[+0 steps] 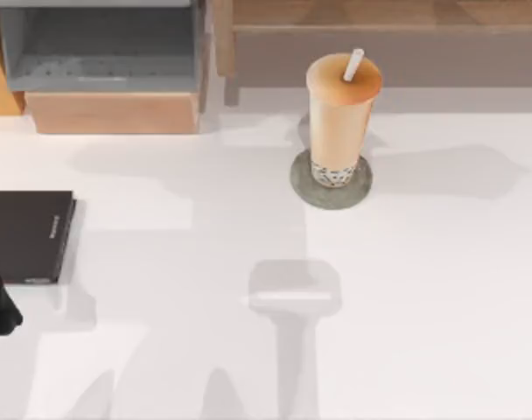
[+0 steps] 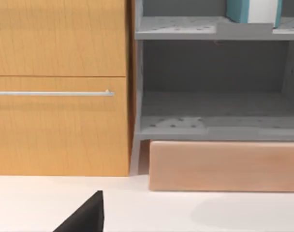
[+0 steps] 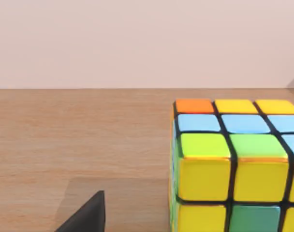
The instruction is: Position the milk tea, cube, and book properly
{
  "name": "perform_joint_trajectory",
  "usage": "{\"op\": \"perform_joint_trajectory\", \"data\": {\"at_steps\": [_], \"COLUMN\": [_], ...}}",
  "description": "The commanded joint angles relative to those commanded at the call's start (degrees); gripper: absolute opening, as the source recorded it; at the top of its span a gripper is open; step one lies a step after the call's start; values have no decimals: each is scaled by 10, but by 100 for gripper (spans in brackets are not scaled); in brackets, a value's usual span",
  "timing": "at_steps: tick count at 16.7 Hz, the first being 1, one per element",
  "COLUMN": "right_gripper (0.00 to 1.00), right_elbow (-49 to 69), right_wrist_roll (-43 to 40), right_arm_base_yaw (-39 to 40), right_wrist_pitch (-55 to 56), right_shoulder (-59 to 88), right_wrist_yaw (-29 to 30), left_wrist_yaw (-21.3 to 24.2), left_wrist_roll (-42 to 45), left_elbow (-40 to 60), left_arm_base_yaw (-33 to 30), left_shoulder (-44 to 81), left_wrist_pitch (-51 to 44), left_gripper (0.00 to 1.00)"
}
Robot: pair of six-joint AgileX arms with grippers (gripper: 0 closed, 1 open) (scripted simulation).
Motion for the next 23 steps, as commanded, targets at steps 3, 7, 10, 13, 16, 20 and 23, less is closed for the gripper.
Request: {"op": "perform_joint_trajectory", "data": {"at_steps": [3,7,10,13,16,20,23], "right_gripper": [100,100,100,100,100,100,100], "right_elbow": [-94,-284,-455,-628,-779,-907,-941], "right_wrist_roll": [-1,-3,-6,-9,-10,-10,-9], "right_arm_base_yaw": [14,39,60,82,102,123,130], "right_wrist_pitch": [-5,-15,-26,-36,-44,-48,-48], "right_shoulder": [-98,-298,-480,-664,-822,-953,-989], "right_wrist_yaw": [11,32,50,70,88,107,113], "left_wrist_yaw": [0,0,0,0,0,0,0], "left_wrist_roll": [0,0,0,0,0,0,0], "left_elbow": [0,0,0,0,0,0,0], "left_arm_base_yaw": [0,0,0,0,0,0,0], "left_shoulder": [0,0,0,0,0,0,0], "left_wrist_pitch": [0,0,0,0,0,0,0], "left_gripper": [100,100,100,100,100,100,100]}}
